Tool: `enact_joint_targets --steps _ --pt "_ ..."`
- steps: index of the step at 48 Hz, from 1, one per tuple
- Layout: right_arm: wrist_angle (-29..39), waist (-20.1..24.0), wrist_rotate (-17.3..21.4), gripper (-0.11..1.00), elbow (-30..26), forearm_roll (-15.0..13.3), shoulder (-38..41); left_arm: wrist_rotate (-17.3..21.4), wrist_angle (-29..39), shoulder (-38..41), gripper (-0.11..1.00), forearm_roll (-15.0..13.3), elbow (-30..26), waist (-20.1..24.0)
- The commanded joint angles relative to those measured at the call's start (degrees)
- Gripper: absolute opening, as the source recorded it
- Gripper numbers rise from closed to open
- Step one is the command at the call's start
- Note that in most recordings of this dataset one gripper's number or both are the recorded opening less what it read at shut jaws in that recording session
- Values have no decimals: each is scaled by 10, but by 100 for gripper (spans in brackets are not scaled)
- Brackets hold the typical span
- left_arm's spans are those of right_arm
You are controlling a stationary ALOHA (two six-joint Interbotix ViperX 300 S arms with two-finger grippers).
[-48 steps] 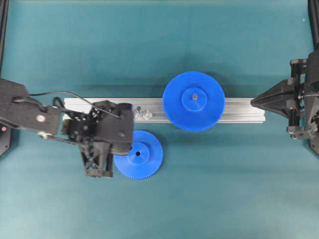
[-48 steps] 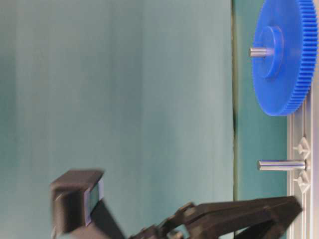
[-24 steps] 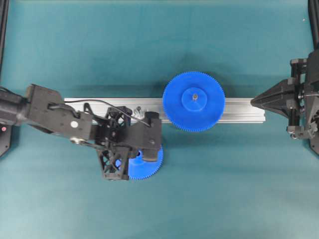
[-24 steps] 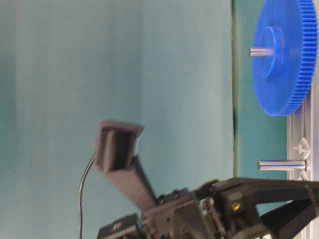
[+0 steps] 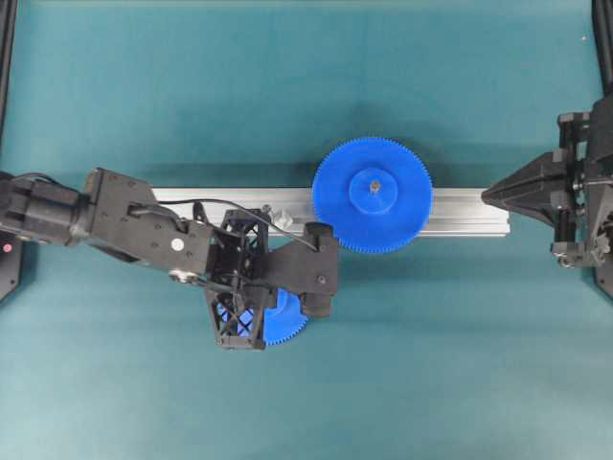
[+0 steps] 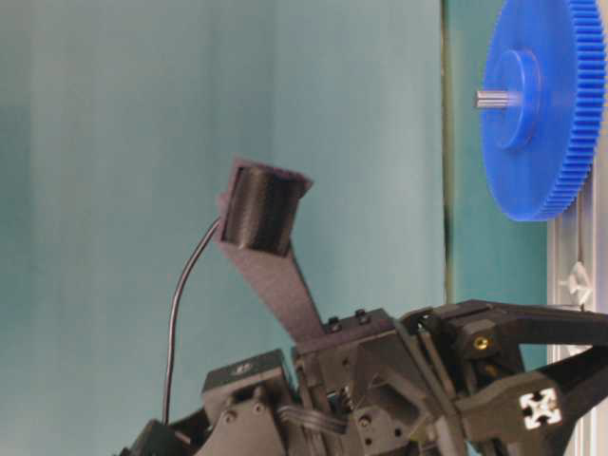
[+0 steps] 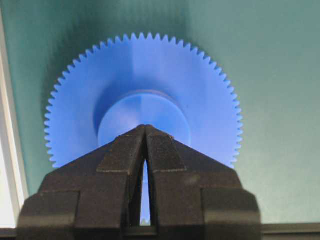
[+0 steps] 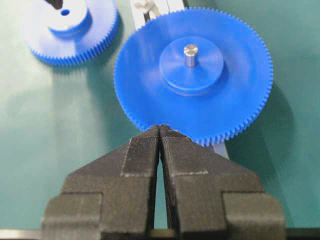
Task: Insert the small gear onto the shaft.
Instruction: 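Lower the left gripper over the small blue gear's hub, then close the left gripper on the small blue gear's hub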
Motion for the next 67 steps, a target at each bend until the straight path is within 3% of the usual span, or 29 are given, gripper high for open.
enact_joint_targets --steps 1,29,36,40,51,53,67 --pt "-3 -2 5 9 -7 -1 2 1 11 -6 3 1 -18 -4" --pt "-3 -2 5 9 -5 -1 0 4 40 2 3 1 -32 -4" --pt "-3 -2 5 9 -5 -1 -1 4 48 4 8 1 -32 -4" --pt "-3 -2 5 9 -4 -1 -1 4 48 3 20 2 -31 -4" --pt "-3 -2 5 9 -4 0 -2 4 31 3 83 1 -22 -4" --pt "-3 -2 5 9 -3 0 -3 5 28 4 90 1 -21 -4" --pt "-3 -2 6 9 -1 -1 -13 5 24 7 93 1 -21 -4"
